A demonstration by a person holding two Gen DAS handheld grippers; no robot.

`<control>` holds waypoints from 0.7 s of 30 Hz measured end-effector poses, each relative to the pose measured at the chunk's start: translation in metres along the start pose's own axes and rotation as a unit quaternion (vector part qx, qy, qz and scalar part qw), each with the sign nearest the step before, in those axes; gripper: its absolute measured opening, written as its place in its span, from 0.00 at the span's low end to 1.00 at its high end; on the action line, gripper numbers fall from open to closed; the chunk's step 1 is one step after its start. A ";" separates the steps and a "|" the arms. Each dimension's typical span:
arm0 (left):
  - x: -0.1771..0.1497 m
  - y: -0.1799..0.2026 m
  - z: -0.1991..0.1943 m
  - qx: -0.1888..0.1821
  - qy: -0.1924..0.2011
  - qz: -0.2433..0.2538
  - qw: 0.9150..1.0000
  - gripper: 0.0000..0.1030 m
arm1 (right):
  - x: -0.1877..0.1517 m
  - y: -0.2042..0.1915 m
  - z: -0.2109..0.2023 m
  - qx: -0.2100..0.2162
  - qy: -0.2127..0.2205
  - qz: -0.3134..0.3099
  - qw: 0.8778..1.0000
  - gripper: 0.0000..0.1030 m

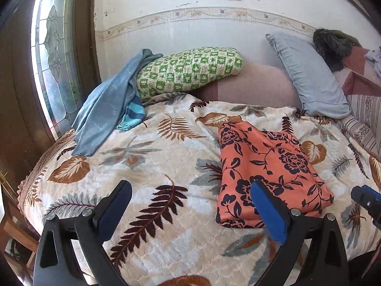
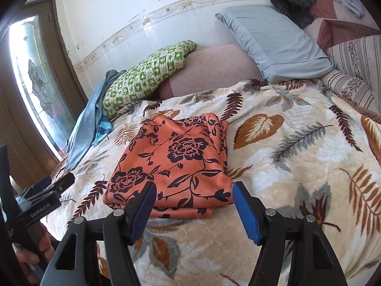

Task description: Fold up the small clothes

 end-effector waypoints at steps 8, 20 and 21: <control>0.013 -0.005 -0.024 -0.001 0.012 -0.013 1.000 0.97 | -0.001 -0.019 -0.019 0.003 0.034 -0.029 0.999 0.68; 0.032 -0.003 -0.049 0.004 0.040 -0.011 0.999 0.97 | -0.002 -0.034 -0.032 0.012 0.056 -0.048 0.997 0.68; 0.033 -0.003 -0.050 0.005 0.041 -0.009 0.999 0.97 | -0.001 -0.035 -0.032 0.012 0.058 -0.050 0.997 0.68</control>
Point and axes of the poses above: each gripper's, at about its wrist camera, not at the fingertips, and z roughly the way its jaws point, y to its right, x to its top, the point moved 9 cm from there along z, roughly the way its jaws point, and after that the axes turned 2 degrees about z, right-handed, at the moved point
